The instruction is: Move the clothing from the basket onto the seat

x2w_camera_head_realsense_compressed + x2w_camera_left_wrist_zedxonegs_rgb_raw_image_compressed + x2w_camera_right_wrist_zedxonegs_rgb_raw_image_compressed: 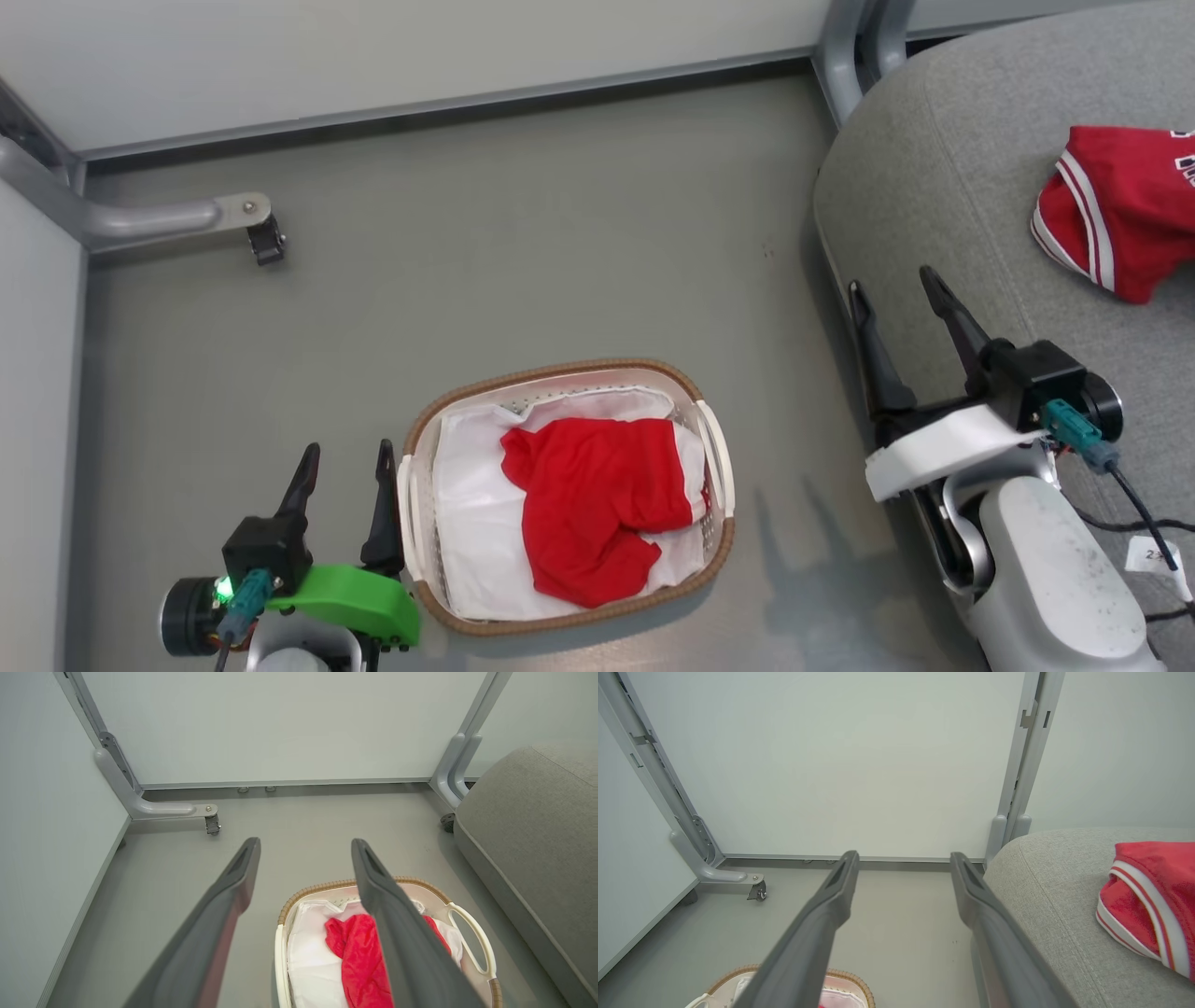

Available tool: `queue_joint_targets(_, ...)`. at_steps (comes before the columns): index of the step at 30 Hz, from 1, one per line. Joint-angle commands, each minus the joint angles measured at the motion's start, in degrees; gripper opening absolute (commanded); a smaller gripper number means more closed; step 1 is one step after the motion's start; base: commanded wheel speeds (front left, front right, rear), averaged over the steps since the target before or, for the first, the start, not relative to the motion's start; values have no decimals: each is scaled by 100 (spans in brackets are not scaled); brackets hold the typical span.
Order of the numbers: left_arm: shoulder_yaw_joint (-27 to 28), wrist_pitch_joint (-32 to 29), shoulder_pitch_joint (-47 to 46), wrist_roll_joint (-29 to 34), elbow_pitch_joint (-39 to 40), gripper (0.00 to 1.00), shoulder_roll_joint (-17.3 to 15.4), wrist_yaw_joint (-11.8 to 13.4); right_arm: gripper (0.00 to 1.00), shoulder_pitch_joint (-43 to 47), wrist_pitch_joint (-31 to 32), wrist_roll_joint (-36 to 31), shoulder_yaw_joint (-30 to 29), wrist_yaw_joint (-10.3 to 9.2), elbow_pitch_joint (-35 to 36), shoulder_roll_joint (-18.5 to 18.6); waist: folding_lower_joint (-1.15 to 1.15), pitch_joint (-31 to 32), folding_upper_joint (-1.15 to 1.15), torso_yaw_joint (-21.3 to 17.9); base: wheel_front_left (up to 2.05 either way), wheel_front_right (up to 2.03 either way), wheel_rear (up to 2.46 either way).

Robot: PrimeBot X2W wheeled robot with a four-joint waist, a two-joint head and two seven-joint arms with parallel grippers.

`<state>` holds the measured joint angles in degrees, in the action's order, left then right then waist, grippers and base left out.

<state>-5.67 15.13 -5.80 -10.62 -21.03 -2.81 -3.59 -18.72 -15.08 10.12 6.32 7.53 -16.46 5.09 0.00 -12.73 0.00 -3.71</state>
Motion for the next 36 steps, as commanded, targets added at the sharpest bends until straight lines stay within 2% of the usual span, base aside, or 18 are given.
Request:
queue_joint_targets(1,-39,1,-178,-3,-51,100,-18,-38,100,-125,-11,25,22,-8,84,-10,0,-394,0,-221,0,0,0)
queue_joint_targets(10,-522,2,-1065,143,-514,100,-21,-165,100,-692,-11,74,163,-8,595,-120,0,-1347,0,-512,0,0,0)
queue_joint_targets(20,-870,2,-1913,258,-1000,100,-27,-239,100,-1220,-11,154,291,-8,929,-178,0,-2109,0,-732,0,0,0)
queue_joint_targets(36,-1413,1,-3031,331,-2257,100,-27,-347,100,-1905,-10,152,460,-8,1134,-204,0,-3086,0,-1012,0,0,0)
